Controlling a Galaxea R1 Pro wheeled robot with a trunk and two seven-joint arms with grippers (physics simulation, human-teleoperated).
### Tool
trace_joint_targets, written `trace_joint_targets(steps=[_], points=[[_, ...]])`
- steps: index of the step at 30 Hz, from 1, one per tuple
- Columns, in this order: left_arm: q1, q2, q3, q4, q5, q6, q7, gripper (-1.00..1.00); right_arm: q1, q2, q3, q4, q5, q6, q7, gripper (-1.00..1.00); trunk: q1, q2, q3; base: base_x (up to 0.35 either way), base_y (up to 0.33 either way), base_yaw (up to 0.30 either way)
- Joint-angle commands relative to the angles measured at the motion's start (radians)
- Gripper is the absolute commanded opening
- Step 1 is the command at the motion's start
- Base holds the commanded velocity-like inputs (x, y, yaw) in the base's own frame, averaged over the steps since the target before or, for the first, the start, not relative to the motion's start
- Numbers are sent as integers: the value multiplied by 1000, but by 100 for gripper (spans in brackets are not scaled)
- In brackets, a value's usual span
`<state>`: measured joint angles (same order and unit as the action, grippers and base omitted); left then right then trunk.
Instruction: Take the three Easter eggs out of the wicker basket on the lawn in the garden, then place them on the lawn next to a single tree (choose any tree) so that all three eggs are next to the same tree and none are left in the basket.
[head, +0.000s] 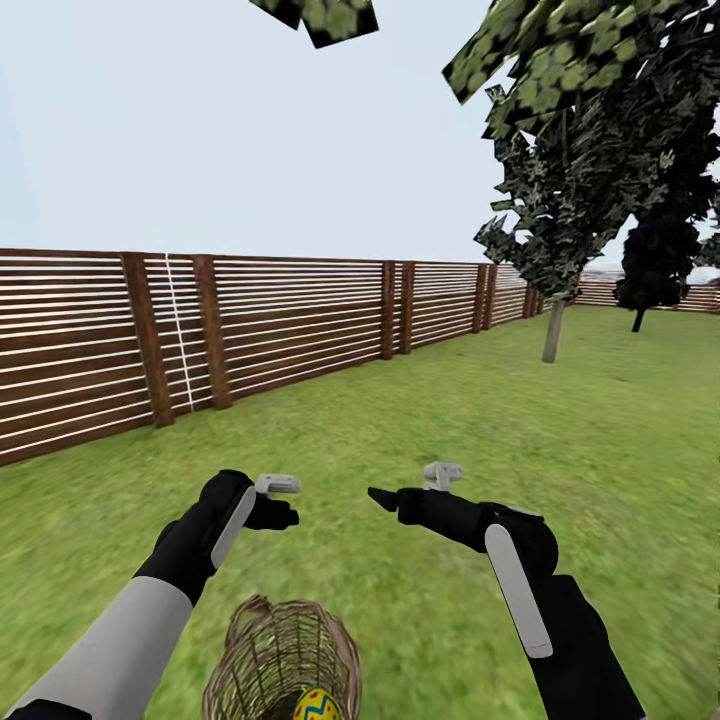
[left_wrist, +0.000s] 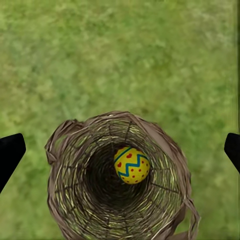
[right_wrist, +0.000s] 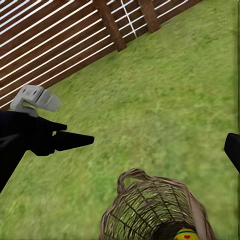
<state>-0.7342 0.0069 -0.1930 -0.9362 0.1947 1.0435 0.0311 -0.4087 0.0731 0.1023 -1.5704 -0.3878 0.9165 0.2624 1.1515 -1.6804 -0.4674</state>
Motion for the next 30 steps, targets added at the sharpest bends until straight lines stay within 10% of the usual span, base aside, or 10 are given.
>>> trace_joint_targets(steps=[1,20,30], points=[[-1,1,-2,-1,5,4,3,100,-1,1,-1,0,7,4,8,100,0,-1,-1,4,-2,-85],[-1,1,3,3,3,4,3,100,-1,1,-1,0,7,4,8,100,0,-1,1,1,0,-14],[-1,1,5,12,3,4,3,100,-1,1,-1,0,7,4,8,100,38,-71,-31,0,0,0]])
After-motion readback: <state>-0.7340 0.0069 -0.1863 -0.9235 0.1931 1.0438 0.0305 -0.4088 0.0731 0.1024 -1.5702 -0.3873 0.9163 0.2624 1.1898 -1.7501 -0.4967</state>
